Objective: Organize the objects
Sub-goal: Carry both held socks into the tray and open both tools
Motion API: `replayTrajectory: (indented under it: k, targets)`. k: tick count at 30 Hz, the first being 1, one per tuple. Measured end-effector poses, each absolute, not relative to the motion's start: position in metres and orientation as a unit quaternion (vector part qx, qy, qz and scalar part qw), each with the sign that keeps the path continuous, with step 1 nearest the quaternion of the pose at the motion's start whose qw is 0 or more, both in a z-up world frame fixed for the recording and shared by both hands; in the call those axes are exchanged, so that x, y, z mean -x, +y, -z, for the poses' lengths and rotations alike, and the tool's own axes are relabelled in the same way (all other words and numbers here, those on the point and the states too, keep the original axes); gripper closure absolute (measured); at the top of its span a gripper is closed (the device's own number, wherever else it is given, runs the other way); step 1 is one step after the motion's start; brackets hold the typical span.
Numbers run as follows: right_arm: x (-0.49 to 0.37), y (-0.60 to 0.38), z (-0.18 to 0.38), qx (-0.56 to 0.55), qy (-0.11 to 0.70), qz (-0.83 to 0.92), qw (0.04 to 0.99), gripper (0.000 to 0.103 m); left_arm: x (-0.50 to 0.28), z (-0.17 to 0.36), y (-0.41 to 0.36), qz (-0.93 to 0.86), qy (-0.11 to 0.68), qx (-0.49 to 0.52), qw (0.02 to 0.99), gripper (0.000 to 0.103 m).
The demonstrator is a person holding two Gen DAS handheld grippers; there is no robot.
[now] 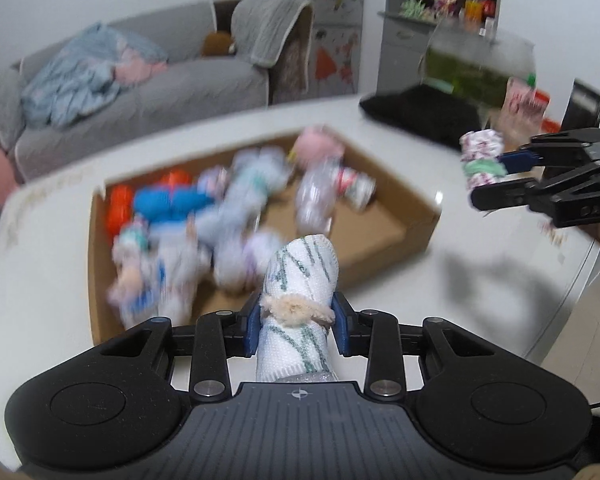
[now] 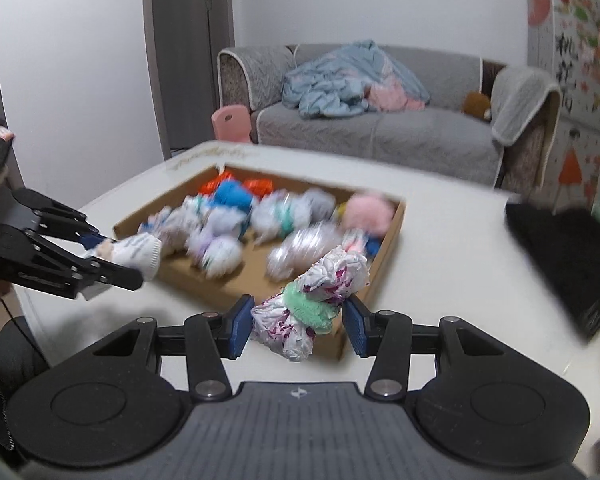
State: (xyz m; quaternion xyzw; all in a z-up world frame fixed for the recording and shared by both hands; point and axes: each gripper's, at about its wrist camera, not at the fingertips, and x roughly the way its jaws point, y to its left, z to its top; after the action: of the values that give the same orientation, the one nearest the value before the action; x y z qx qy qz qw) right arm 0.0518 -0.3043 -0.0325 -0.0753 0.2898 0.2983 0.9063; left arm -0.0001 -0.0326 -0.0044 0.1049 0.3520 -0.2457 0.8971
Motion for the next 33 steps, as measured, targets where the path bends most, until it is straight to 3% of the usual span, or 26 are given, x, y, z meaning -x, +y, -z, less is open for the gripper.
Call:
replayTrajectory:
  k: [10, 20, 33]
  targets:
    - [-0.101, -0.285, -0.011, 0.134, 0.253, -0.313, 0.906, 0.058, -0.057, -0.044, -0.099, 0.289, 0.32, -0.093, 0.897, 0.062]
    - [-0.123, -0.292, 0.012, 0.15, 0.291, -0.298, 0.897, 0.058, -0.113, 0.027, -0.129, 0.323, 0.414, -0.041, 0.85, 0.062]
    - [-0.14, -0.261, 0.045, 0.187, 0.34, -0.337, 0.858, 0.058, -0.148, 0.07, -0.127, 0.258, 0.438, -0.114, 0.854, 0.061]
